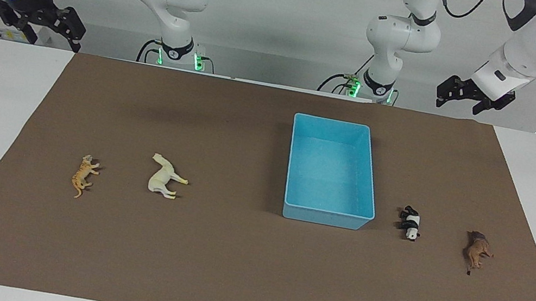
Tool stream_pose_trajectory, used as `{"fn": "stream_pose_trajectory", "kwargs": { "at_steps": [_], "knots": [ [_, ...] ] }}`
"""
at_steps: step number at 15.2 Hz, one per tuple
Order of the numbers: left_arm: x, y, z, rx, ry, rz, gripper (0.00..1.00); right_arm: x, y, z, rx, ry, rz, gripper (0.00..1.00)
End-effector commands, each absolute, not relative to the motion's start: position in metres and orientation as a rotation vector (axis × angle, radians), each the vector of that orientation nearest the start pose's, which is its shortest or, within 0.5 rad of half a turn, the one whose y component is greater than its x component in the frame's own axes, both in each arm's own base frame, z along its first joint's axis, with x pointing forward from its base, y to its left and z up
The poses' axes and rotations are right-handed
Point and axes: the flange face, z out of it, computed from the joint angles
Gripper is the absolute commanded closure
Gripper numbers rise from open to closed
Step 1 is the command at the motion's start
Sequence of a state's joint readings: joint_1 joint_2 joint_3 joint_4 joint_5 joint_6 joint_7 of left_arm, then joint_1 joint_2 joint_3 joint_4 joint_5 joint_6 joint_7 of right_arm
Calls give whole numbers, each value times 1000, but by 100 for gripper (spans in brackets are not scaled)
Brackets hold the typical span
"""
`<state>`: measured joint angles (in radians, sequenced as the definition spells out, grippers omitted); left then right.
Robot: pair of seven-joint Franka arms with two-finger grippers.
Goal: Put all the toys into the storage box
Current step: 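Grasp the panda with the left gripper while the right gripper grasps the deer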
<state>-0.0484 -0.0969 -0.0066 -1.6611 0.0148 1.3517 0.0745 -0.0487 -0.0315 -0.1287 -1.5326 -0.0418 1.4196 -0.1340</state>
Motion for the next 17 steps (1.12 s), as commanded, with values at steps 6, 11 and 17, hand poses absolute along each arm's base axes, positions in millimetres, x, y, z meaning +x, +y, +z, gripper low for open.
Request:
{"fn": "stream_pose_trajectory", "kwargs": {
  "at_steps": [6, 11, 17],
  "knots": [
    [519, -29, 633, -3109, 196, 2, 0, 515, -96, 644, -3177, 76, 128, 0],
    [529, -22, 596, -3056, 208, 6, 0, 508, -93, 589, -3179, 55, 17, 0],
    [576, -29, 471, -3058, 250, 71, 0, 560, -102, 452, -3180, 311, 59, 0]
  ]
}}
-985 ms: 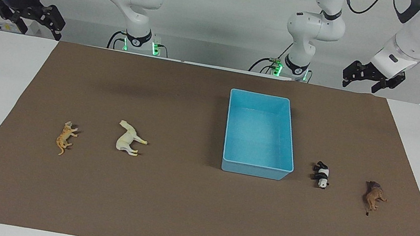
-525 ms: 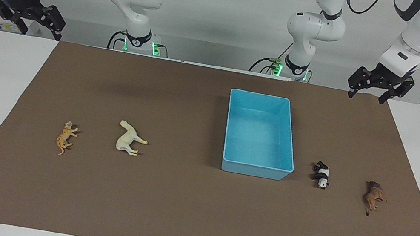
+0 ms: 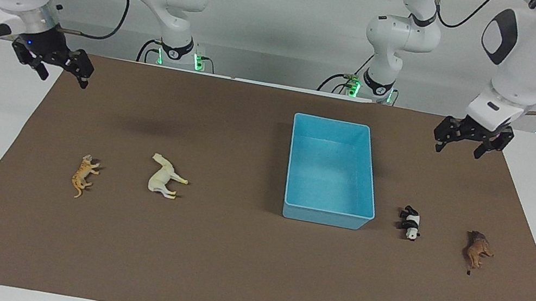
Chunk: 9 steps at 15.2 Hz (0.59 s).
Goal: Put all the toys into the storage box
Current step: 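Grasp the panda with the left gripper while the right gripper grasps the deer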
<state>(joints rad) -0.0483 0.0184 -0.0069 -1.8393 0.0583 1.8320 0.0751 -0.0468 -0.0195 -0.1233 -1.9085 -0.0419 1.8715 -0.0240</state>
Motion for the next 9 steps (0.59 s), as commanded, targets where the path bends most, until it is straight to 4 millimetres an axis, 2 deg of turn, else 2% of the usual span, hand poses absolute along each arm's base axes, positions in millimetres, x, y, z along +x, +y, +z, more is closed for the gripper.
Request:
{"fn": "stream_pose_trajectory", "kwargs": {
  "at_steps": [1, 3, 4, 6, 9],
  "knots": [
    [578, -27, 452, -3060, 246, 79, 0, 568, -102, 423, -3183, 320, 47, 0],
    [571, -27, 411, -3082, 241, 23, 0, 571, -103, 374, -3188, 311, -22, 0],
    [571, -28, 397, -3105, 224, -23, 0, 571, -103, 359, -3190, 307, -51, 0],
    [579, -30, 367, -3120, 206, 2, 0, 579, -103, 335, -3194, 302, -54, 0],
    [585, -27, 354, -3121, 200, 3, 0, 585, -115, 296, -3200, 309, -79, 0]
  ]
}}
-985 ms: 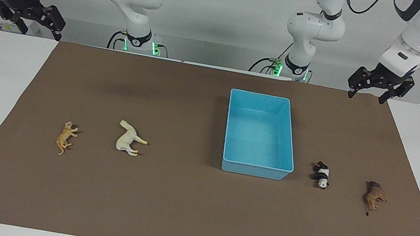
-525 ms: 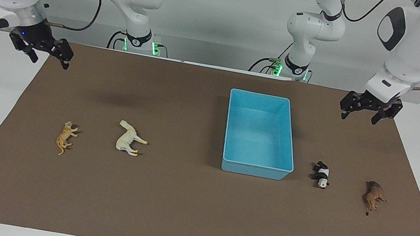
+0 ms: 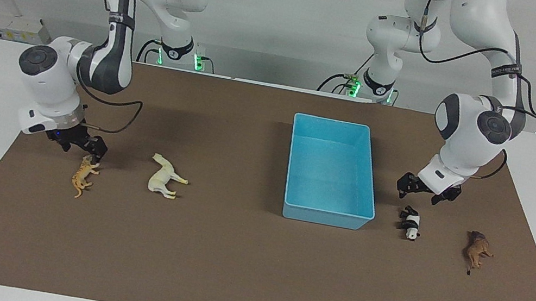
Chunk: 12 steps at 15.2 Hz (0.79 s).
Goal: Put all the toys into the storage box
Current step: 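Grasp the panda with the left gripper while the right gripper grasps the deer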
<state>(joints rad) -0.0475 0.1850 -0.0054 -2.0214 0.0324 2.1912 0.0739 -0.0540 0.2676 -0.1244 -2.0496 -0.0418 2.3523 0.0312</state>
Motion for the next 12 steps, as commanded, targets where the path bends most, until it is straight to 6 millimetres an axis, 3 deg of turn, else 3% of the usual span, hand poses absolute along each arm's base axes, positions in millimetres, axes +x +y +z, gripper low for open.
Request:
{"fn": "stream_pose_trajectory", "kwargs": {
  "at_steps": [1, 8, 12],
  "knots": [
    [586, -27, 347, -3122, 198, 10, 0, 586, -119, 292, -3201, 310, -91, 0],
    [607, -25, 324, -3125, 183, -117, 0, 588, -122, 287, -3189, 346, -93, 0],
    [610, -17, 312, -3124, 164, -153, 0, 593, -122, 278, -3174, 383, -148, 15]
  ]
}}
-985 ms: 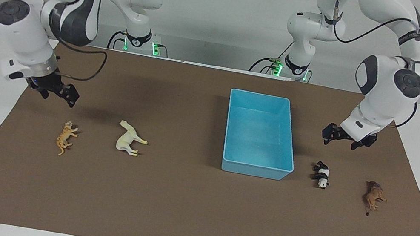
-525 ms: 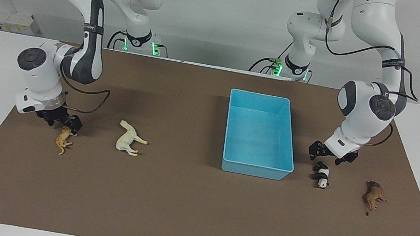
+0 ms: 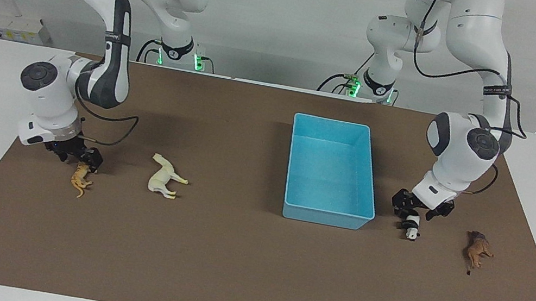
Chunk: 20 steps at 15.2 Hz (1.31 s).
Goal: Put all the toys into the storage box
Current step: 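Lower the panda into the blue box with the left gripper and release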
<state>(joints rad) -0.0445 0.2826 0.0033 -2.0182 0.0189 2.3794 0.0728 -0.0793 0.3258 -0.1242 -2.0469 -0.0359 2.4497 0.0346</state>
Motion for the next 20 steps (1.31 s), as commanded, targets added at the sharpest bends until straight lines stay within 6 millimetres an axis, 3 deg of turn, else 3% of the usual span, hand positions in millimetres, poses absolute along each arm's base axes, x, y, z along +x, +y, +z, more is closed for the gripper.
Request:
{"fn": "stream_pose_trajectory", "kwargs": {
  "at_steps": [1, 3, 4, 5, 6, 7, 11, 14, 17, 20],
  "knots": [
    [610, -18, 311, -3123, 169, -165, 0, 593, -120, 276, -3167, 391, -152, 27],
    [607, -18, 306, -3122, 169, -170, 0, 592, -121, 277, -3164, 402, -145, 76],
    [605, -18, 305, -3122, 169, -173, 0, 593, -120, 277, -3163, 402, -147, 92],
    [605, -19, 305, -3122, 169, -173, 0, 593, -121, 277, -3162, 406, -147, 100],
    [605, -20, 305, -3122, 172, -173, 2, 592, -121, 277, -3162, 408, -147, 100],
    [605, -22, 305, -3122, 176, -173, 18, 592, -121, 277, -3162, 406, -147, 100],
    [601, -28, 302, -3126, 155, -154, 100, 595, -117, 279, -3165, 388, -130, 100],
    [611, -23, 323, -3125, 161, -128, 100, 607, -115, 306, -3167, 374, -72, 100],
    [631, -24, 388, -3117, 178, 53, 100, 622, -108, 357, -3171, 352, -3, 100],
    [622, -40, 451, -3124, 146, 74, 100, 622, -97, 410, -3176, 323, 24, 100]
  ]
}}
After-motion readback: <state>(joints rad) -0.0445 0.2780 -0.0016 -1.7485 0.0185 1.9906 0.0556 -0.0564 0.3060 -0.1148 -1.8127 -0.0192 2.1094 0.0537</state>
